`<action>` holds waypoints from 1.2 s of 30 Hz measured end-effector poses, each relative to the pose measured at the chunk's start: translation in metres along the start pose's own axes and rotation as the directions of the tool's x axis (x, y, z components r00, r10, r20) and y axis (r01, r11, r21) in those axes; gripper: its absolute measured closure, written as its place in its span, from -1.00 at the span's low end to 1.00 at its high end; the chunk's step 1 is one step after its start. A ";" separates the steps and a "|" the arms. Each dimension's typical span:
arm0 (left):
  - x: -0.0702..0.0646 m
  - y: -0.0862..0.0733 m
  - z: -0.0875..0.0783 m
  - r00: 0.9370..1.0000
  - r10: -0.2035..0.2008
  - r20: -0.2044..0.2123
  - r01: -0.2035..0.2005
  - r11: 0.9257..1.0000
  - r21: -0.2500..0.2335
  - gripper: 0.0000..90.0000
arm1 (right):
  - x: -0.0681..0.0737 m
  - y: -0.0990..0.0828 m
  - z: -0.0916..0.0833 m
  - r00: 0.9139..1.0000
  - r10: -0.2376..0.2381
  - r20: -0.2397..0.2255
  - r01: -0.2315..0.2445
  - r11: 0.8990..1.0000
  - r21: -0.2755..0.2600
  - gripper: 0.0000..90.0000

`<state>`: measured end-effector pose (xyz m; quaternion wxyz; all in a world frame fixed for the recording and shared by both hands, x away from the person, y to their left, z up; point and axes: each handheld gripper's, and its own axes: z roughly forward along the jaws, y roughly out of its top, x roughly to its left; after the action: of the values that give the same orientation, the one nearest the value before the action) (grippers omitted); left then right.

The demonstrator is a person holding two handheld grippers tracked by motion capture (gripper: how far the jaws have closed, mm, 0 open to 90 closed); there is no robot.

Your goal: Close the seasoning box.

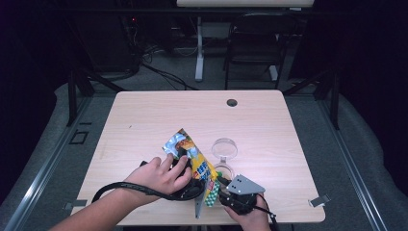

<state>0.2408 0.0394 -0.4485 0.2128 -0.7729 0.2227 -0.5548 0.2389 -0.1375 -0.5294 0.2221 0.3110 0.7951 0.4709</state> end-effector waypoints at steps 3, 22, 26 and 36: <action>0.001 -0.001 0.000 1.000 0.000 0.006 0.000 1.000 0.001 0.74 | 0.000 0.000 0.000 1.000 0.004 -0.003 -0.004 1.000 -0.002 0.49; 0.006 -0.002 -0.002 1.000 -0.002 0.017 0.002 1.000 -0.008 0.77 | 0.000 -0.001 0.001 1.000 0.021 0.003 -0.021 1.000 -0.016 0.48; 0.006 -0.002 -0.003 1.000 0.001 0.015 0.000 1.000 -0.009 0.77 | 0.000 -0.001 0.001 1.000 0.021 0.003 -0.021 1.000 -0.015 0.48; 0.010 -0.002 -0.004 1.000 0.008 0.015 -0.008 1.000 -0.007 0.77 | -0.001 0.000 -0.001 0.999 0.034 0.000 -0.034 0.999 -0.025 0.47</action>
<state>0.2396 0.0355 -0.4385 0.2139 -0.7768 0.2262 -0.5474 0.2390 -0.1394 -0.5292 0.2180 0.3219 0.7837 0.4843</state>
